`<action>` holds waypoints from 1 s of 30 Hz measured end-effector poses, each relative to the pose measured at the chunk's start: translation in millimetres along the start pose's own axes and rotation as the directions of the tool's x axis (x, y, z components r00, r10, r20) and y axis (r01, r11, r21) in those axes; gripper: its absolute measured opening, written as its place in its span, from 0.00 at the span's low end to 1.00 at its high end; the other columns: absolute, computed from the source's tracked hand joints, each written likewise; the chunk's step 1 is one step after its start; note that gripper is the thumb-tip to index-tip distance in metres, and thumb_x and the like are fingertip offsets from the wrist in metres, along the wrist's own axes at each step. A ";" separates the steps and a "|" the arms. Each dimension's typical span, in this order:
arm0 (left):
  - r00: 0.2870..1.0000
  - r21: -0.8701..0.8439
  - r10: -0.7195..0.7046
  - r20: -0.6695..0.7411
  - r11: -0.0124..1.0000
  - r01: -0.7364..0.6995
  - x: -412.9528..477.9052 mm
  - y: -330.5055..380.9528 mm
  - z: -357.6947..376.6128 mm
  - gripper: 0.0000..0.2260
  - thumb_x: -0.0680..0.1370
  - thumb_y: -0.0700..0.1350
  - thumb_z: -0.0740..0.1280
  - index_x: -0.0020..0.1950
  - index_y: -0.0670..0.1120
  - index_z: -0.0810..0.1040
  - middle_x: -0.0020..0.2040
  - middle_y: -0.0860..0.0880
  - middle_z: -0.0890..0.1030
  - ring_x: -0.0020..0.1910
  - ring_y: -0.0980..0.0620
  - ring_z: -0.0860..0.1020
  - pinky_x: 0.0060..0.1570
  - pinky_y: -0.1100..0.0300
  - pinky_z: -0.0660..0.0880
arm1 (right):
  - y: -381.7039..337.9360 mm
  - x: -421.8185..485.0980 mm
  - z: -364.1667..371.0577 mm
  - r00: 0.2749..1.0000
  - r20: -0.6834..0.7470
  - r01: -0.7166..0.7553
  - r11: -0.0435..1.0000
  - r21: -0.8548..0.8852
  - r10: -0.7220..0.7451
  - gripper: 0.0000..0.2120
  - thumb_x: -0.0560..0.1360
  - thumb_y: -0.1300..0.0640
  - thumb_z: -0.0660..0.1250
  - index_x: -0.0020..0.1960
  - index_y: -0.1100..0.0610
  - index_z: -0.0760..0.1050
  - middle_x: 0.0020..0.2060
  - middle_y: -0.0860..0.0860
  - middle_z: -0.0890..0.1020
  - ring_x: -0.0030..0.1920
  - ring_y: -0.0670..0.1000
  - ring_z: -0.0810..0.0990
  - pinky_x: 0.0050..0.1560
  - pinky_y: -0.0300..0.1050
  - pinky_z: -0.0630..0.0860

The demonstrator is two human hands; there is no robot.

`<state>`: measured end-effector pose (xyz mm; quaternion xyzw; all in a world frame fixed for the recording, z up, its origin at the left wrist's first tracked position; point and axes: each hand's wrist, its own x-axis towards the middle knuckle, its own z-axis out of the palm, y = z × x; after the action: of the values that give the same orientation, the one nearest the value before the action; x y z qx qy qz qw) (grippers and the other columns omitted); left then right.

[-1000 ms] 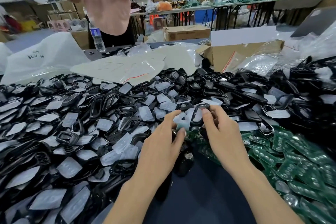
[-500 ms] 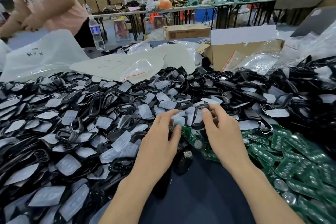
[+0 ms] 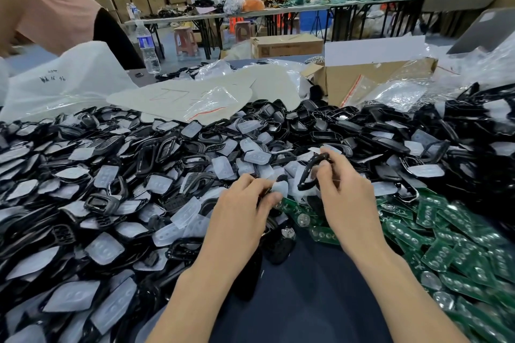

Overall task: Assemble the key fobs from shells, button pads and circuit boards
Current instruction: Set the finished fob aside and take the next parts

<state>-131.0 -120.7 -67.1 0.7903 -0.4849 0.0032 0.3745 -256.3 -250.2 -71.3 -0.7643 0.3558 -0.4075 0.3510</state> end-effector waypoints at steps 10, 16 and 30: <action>0.982 -0.099 0.001 -0.188 0.995 -0.020 2.2 -1.2 -7.0 0.12 0.83 0.41 0.64 0.64 0.49 0.81 0.48 0.63 0.72 0.49 0.58 0.73 0.50 0.71 0.66 | 1.6 5.6 -10.0 0.993 -0.103 -0.040 0.991 0.131 0.054 0.17 0.86 0.48 0.54 0.72 0.41 0.71 0.38 0.51 0.84 0.24 0.43 0.66 0.27 0.42 0.67; 0.964 -0.162 -0.040 -0.262 0.987 -0.003 0.5 -1.3 -9.5 0.12 0.85 0.43 0.60 0.66 0.52 0.77 0.51 0.62 0.72 0.45 0.59 0.75 0.44 0.73 0.68 | -0.9 -1.6 -4.0 0.982 0.171 0.117 0.967 -0.227 -0.079 0.16 0.84 0.51 0.57 0.68 0.48 0.77 0.50 0.39 0.79 0.42 0.38 0.75 0.42 0.29 0.71; 0.946 -0.222 -0.034 -0.324 0.974 -0.041 0.3 -2.4 -10.8 0.10 0.84 0.45 0.62 0.59 0.58 0.79 0.53 0.60 0.73 0.51 0.60 0.76 0.47 0.73 0.71 | -4.0 21.2 -1.4 0.993 0.107 0.021 0.859 -0.511 0.040 0.17 0.83 0.46 0.59 0.67 0.51 0.76 0.65 0.52 0.74 0.63 0.57 0.71 0.63 0.54 0.67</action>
<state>-125.2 -113.9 -60.7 0.7302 -0.4151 0.0790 0.5368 -247.7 -266.2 -59.6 -0.8501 0.4344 -0.2527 0.1573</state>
